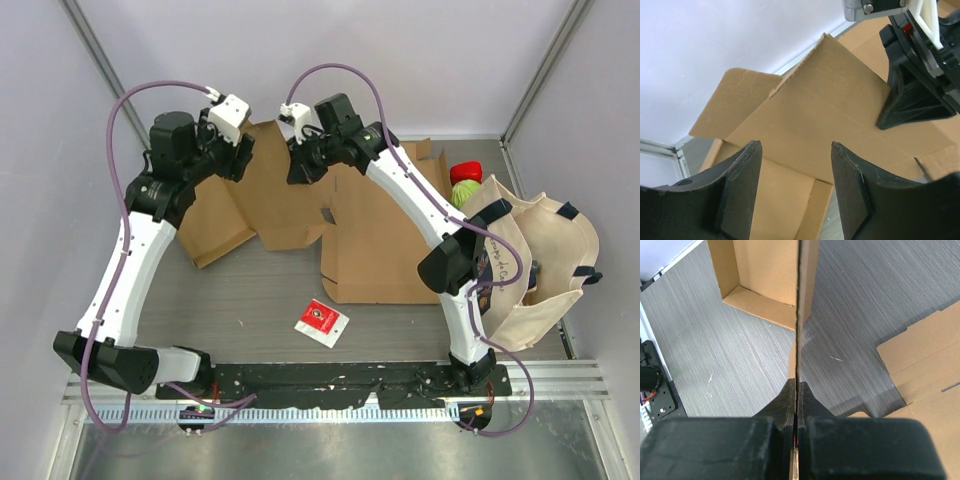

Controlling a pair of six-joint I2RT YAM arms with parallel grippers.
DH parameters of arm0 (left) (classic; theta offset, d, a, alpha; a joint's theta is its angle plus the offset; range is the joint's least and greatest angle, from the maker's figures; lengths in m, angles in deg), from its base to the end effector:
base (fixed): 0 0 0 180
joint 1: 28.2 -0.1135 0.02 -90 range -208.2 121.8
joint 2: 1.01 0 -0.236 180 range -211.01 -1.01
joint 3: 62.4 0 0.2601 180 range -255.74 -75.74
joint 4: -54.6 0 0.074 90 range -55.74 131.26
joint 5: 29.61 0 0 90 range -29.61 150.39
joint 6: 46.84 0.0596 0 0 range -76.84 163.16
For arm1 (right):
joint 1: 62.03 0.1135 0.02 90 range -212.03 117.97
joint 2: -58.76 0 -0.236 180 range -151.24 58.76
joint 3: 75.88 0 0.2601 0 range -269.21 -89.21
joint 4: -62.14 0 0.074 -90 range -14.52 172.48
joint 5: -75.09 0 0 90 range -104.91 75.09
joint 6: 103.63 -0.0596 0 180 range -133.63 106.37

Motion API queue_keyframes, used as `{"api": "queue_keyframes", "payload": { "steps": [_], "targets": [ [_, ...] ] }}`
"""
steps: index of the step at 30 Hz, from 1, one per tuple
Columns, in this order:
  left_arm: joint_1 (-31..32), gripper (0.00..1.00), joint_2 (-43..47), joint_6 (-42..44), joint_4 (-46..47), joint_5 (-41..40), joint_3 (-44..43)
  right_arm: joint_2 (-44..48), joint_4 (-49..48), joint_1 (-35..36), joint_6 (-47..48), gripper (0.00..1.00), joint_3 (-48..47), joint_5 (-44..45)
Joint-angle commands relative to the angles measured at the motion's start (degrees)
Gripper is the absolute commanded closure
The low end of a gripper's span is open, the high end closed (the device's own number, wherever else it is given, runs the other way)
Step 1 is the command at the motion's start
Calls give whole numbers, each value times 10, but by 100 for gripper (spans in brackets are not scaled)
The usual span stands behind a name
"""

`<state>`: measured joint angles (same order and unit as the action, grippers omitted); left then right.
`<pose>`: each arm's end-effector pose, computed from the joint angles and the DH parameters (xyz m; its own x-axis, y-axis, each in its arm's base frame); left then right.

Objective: Fold the paper box

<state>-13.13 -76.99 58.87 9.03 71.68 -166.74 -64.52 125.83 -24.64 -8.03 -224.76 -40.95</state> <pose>0.3042 -0.0940 0.4268 -0.1571 0.3173 -0.9352 0.4966 0.8439 0.2029 0.3690 0.3150 0.3445 -0.4078 -0.4220 -0.8097 -0.8640 0.4651 0.1927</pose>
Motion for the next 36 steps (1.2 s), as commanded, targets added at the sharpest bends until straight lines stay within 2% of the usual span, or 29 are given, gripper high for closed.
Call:
{"api": "queue_keyframes", "payload": {
  "steps": [1,6,9,12,20,23,26,27,29,30,31,32,33,36],
  "targets": [
    [11,41,15,78,101,-22,11,13,-6,3,12,99,-30,-45],
    [15,44,4,101,144,-16,18,12,-5,3,13,99,-25,-53],
    [19,45,-20,114,123,15,-10,14,-4,3,14,99,-25,-53],
    [23,59,-47,127,72,36,-50,16,-8,3,13,99,-26,-60],
    [36,66,-69,150,65,21,-52,21,-20,3,3,99,-28,-88],
    [39,74,-74,149,81,2,-47,23,-21,3,1,99,-28,-91],
    [44,90,-75,149,98,-30,-42,25,-25,3,-6,99,-24,-83],
    [48,98,-72,146,108,-42,-37,26,-28,3,-12,97,-24,-73],
    [49,100,-65,136,124,-89,-29,33,-38,3,-30,86,-16,-34],
    [49,100,-54,128,148,-107,-16,36,-43,3,-37,67,-11,-21],
    [49,100,-49,109,159,-135,-9,42,-51,3,-45,59,4,-2],
    [48,100,-41,91,168,-178,-3,57,-71,3,-72,53,15,55],
    [49,100,-35,75,185,-204,7,66,-81,3,-81,41,27,80],
    [49,100,-13,12,183,-282,12,100,-109,0,-112,27,78,184]
  ]
}}
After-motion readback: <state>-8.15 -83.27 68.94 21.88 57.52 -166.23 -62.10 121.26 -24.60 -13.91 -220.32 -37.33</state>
